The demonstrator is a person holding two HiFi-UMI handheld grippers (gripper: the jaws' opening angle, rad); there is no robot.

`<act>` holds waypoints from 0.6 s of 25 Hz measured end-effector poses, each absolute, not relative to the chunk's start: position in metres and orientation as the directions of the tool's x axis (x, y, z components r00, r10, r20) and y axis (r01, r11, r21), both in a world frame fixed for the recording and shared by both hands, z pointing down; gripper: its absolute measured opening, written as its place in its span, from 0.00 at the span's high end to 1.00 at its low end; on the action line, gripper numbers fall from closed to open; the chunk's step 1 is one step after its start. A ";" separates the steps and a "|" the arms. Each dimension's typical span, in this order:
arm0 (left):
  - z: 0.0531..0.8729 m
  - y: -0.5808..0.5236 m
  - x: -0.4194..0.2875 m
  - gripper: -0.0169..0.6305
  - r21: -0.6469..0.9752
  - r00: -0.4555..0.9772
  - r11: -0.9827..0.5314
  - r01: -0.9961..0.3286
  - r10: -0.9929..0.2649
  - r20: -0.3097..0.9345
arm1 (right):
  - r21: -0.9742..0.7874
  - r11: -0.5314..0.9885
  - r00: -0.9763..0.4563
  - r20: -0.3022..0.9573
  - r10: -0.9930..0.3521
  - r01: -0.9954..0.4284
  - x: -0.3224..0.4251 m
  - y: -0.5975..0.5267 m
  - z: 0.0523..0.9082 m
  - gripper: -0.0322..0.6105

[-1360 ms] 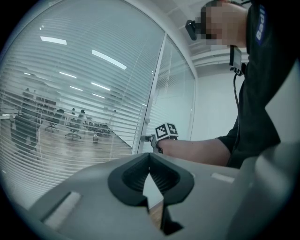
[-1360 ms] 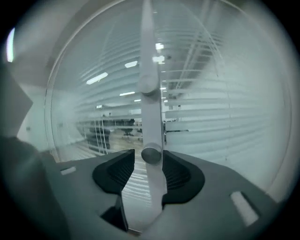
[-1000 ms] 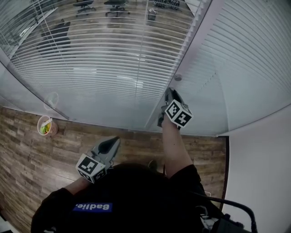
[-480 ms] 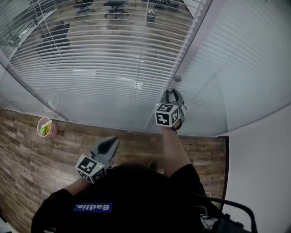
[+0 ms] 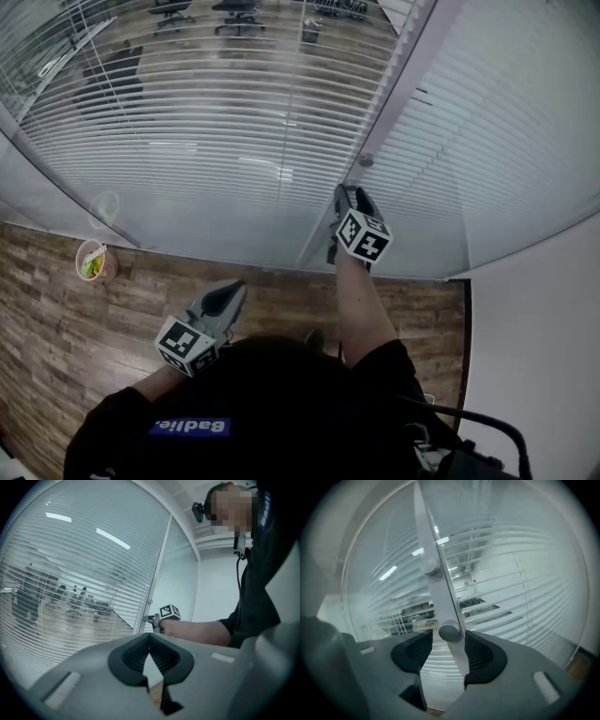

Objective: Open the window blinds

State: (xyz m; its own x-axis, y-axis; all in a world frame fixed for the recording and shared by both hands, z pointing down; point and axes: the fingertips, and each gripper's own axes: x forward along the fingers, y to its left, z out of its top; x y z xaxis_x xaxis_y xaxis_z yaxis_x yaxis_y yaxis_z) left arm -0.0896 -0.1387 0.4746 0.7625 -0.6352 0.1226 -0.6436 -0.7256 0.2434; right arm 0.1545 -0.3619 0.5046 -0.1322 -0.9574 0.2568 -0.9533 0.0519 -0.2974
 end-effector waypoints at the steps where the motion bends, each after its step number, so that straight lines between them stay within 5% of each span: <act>1: 0.475 -0.139 -0.090 0.97 0.243 0.762 -0.725 -0.644 -0.636 0.123 | -0.366 0.050 -0.145 0.236 -0.961 -0.929 0.155 -0.362 0.504 0.61; 9: 0.477 -0.138 -0.092 0.97 0.246 0.756 -0.717 -0.652 -0.643 0.126 | -0.509 0.013 -0.132 0.197 -0.972 -0.861 0.161 -0.362 0.499 0.75; 15: 0.477 -0.137 -0.091 0.97 0.246 0.755 -0.717 -0.652 -0.644 0.126 | -0.234 0.009 -0.079 0.293 -0.953 -0.972 0.157 -0.365 0.499 0.75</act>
State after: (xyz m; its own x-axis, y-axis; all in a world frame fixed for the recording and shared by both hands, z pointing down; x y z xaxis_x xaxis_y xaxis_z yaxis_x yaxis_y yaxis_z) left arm -0.0913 -0.1374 0.4770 0.7548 -0.6436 0.1265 -0.6525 -0.7169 0.2458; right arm 0.1565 -0.3647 0.4993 -0.0789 -0.9527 0.2934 -0.9723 0.0085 -0.2337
